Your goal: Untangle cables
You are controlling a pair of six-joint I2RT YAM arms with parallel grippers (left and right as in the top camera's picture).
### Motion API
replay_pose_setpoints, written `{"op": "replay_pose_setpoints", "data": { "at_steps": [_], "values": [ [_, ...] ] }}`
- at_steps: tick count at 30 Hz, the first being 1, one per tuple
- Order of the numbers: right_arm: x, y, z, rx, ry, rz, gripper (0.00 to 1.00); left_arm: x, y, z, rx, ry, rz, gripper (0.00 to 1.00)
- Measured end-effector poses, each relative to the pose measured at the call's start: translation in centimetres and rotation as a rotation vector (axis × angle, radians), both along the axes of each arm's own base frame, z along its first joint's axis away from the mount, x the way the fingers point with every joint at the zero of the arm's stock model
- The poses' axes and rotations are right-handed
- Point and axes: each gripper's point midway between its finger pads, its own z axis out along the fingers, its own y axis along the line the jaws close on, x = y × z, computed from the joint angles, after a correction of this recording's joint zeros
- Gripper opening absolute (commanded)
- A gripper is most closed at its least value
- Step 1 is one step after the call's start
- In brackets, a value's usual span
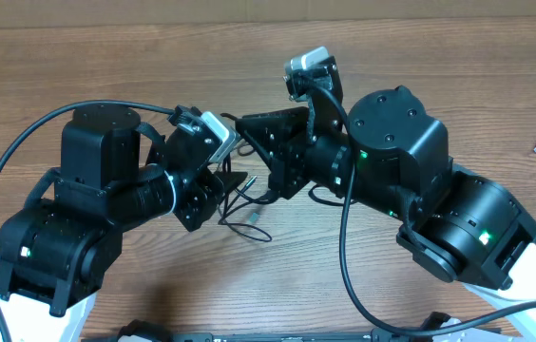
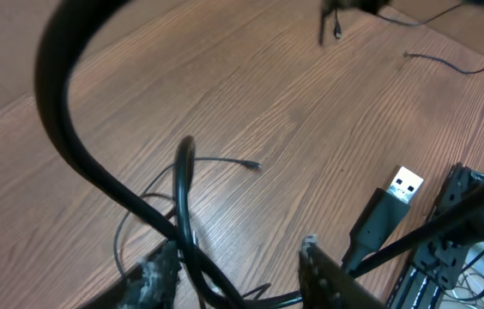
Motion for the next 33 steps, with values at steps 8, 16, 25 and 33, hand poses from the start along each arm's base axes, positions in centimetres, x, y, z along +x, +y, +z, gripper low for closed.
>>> {"op": "replay_pose_setpoints", "data": {
  "at_steps": [8,16,25,33],
  "values": [
    [-0.2,0.1,0.0,0.008,0.015,0.012,0.04,0.0,0.0,0.0,0.013,-0.018,-0.016,0.05],
    [1.7,-2.6,-2.2,-0.055,0.085,-0.073,0.04,0.1,0.2,-0.1,0.023,-0.019,-0.005,0.04],
    [3.6,-5.3,-3.5,-0.095,0.125,-0.161,0.04,0.2,0.3,-0.2,0.029,-0.021,0.003,0.14],
    [6.5,-6.9,-0.6,-0.001,0.038,-0.244,0.04,0.1,0.5,-0.5,0.02,0.021,0.032,0.22]
  ]
}}
